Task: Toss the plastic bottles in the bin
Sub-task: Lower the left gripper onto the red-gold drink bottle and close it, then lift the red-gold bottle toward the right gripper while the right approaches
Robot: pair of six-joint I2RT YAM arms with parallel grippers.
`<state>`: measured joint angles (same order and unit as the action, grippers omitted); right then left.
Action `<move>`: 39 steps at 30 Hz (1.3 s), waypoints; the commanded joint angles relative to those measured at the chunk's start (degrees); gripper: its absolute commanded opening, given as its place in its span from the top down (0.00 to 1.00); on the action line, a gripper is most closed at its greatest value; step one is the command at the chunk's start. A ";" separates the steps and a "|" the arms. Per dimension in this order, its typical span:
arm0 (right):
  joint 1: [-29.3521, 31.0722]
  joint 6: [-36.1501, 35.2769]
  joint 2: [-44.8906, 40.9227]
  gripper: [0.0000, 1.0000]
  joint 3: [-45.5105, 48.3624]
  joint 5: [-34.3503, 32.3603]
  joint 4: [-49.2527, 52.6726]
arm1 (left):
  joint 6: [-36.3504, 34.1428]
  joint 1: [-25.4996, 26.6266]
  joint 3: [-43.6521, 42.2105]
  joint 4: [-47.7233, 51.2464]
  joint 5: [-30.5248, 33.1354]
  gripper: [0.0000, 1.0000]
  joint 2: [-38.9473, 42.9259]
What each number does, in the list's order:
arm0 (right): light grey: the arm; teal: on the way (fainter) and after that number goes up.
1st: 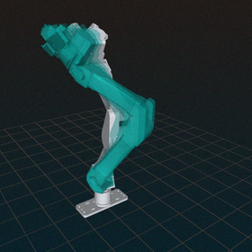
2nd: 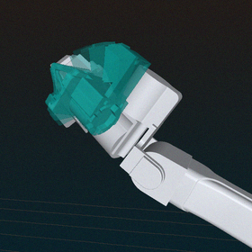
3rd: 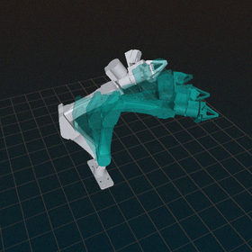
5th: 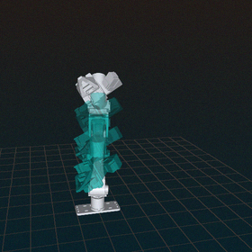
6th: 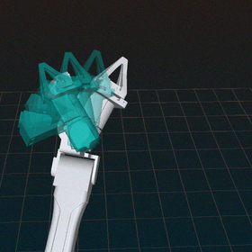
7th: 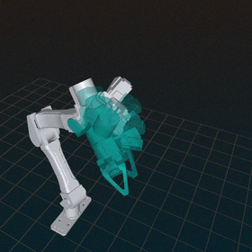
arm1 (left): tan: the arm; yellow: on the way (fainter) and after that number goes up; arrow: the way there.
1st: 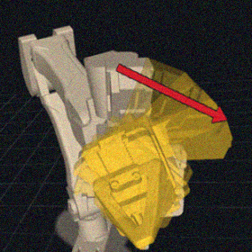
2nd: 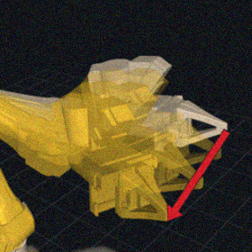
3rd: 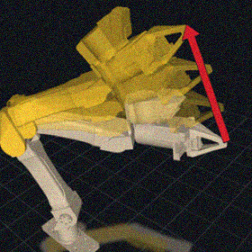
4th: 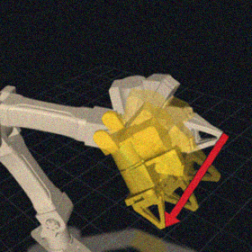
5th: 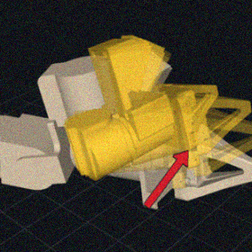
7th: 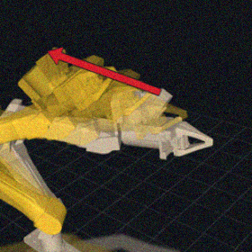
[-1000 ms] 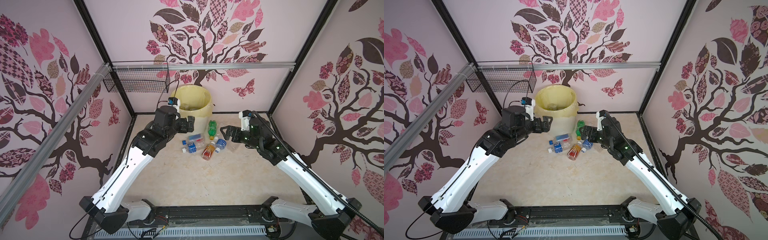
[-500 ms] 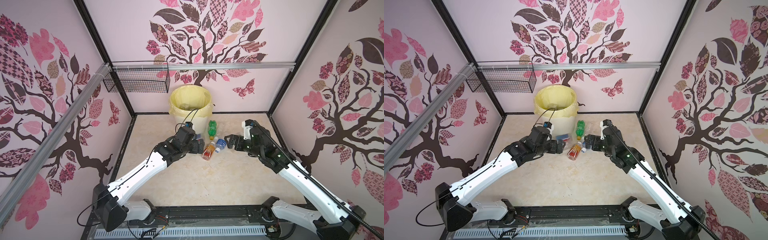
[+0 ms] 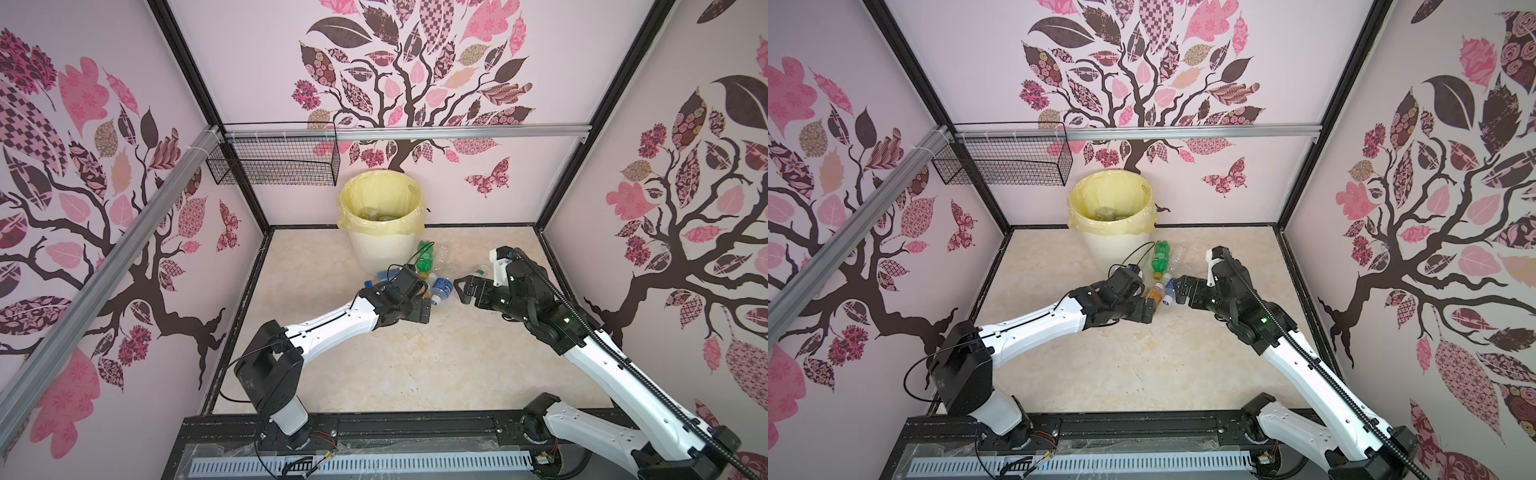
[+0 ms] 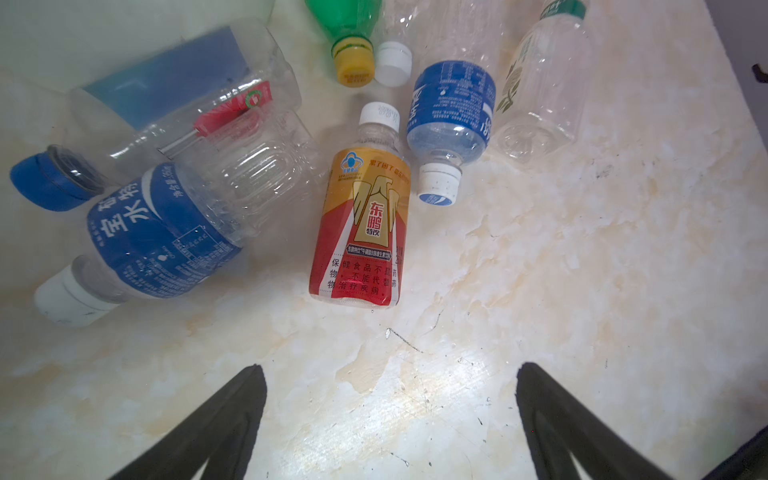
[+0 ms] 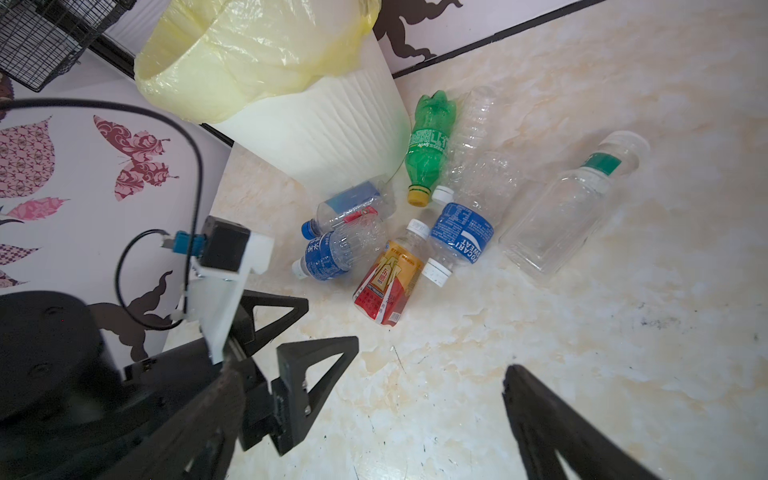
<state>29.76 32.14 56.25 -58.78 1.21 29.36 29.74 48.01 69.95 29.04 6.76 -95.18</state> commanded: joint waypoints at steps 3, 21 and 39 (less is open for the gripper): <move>-0.53 0.90 -0.12 0.00 0.13 1.47 1.75 | -0.25 0.16 2.07 -1.79 0.79 0.03 -4.66; -2.72 0.53 -0.44 0.00 2.32 4.00 0.86 | -2.48 -0.01 7.39 -4.56 4.12 0.14 -15.57; -5.77 2.61 1.06 0.00 3.31 8.08 -0.32 | -3.03 -0.81 0.99 -7.94 4.01 0.54 -12.64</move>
<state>24.34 33.50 56.86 -55.55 8.64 29.32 26.65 47.57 73.65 21.63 10.66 -111.13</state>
